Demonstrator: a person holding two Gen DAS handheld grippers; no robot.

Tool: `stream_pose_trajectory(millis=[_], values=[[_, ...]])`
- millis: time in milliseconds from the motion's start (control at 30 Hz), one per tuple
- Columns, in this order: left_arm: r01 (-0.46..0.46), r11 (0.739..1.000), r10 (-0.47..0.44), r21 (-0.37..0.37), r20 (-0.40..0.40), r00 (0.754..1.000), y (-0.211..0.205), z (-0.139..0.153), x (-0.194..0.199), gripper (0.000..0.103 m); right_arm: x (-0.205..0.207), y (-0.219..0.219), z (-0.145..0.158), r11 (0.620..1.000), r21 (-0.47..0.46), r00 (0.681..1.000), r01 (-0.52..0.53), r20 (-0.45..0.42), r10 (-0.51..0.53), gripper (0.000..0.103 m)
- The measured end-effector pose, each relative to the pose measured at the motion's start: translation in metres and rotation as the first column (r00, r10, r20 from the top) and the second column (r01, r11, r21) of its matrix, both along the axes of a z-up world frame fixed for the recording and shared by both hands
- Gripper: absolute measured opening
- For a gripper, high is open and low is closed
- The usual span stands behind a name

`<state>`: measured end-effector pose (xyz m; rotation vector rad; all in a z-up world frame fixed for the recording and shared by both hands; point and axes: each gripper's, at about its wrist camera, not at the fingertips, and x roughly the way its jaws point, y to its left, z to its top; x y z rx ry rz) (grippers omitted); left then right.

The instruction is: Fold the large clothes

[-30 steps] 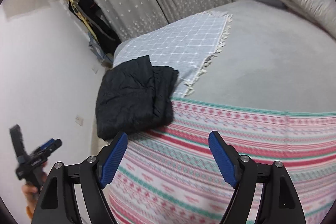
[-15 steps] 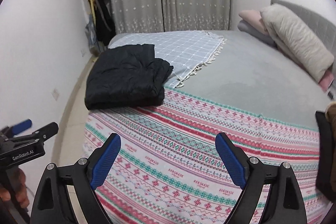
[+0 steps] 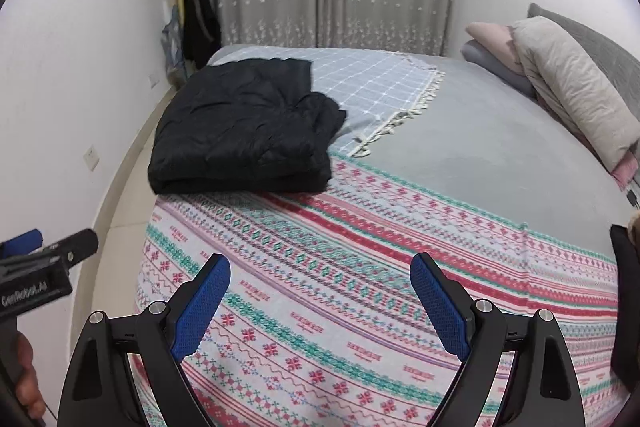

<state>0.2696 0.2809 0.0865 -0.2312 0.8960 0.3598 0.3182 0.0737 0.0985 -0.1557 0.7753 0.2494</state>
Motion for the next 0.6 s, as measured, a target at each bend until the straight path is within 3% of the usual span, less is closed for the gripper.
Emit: stream_pose_trajectory(millis=[167,600], values=[[-0.023,0.999,0.023,0.025,-0.023,0.999,0.008,-0.009,0.004,0.102,0.002,0.013,-0.016,1.000,-0.012,1.000,-0.021,-0.015,0.021,0.092],[0.064,0.995,-0.063,0.070,-0.012,0.998,-0.015,-0.005,0.010,0.102,0.010,0.008,-0.028,0.999,0.023,0.999,0.031,-0.033,-0.030,0.092]])
